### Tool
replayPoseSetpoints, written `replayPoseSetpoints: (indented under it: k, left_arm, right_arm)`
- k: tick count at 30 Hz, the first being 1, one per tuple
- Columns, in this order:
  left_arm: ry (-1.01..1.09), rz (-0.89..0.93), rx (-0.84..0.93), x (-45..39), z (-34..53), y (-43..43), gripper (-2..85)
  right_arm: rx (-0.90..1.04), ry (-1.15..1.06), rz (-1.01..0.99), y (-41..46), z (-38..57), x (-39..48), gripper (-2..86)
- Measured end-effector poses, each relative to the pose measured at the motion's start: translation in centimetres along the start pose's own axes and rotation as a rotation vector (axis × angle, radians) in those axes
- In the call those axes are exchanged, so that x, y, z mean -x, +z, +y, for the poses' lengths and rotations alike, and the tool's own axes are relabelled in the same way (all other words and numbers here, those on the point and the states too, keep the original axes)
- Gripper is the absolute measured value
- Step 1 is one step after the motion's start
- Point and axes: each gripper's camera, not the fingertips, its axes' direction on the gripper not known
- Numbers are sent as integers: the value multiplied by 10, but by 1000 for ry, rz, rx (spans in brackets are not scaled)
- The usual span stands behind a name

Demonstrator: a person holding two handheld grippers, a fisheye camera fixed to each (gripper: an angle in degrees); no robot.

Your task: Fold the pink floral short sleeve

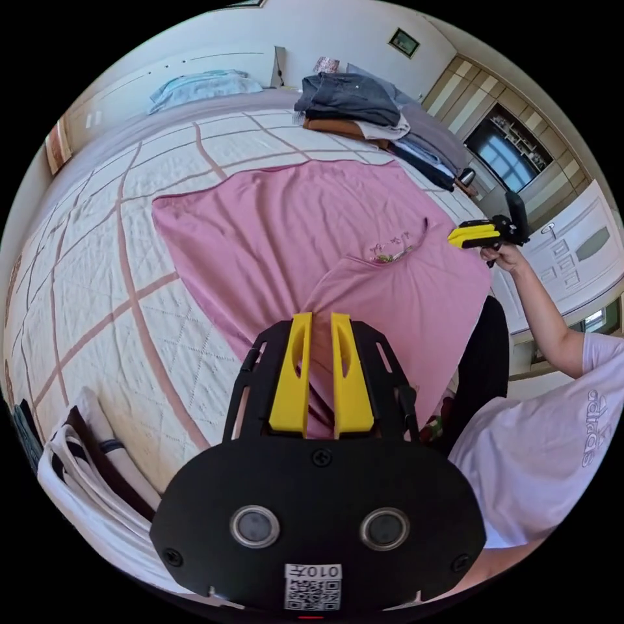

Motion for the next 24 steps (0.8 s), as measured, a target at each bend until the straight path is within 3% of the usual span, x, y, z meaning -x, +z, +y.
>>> replayPoseSetpoints:
  k: [2,5,8,14,22,24]
  left_arm:
    - [-23,2,-76,10,2,-22,69]
    - [-139,-53,-200,48,-6,-61,79]
    - [-265,-128,-245,100,-34,-71,90]
    - [-387,-122,-158,162,-90,-43,103]
    - [-403,-44,-101,187,-97,-22,101]
    - [-418,-105,-63,190,-96,-19,95]
  right_arm:
    - [-186,34,87,-34,8,-14,56]
    - [-286,176,204,-62,-5,-68,82]
    - [-243,303,195,-61,-39,-134,100]
    - [-188,442,61,-32,-88,-214,109]
    - [-44,375,89,8,-112,-221,74]
    - [-30,364,122,11,-114,-218,57]
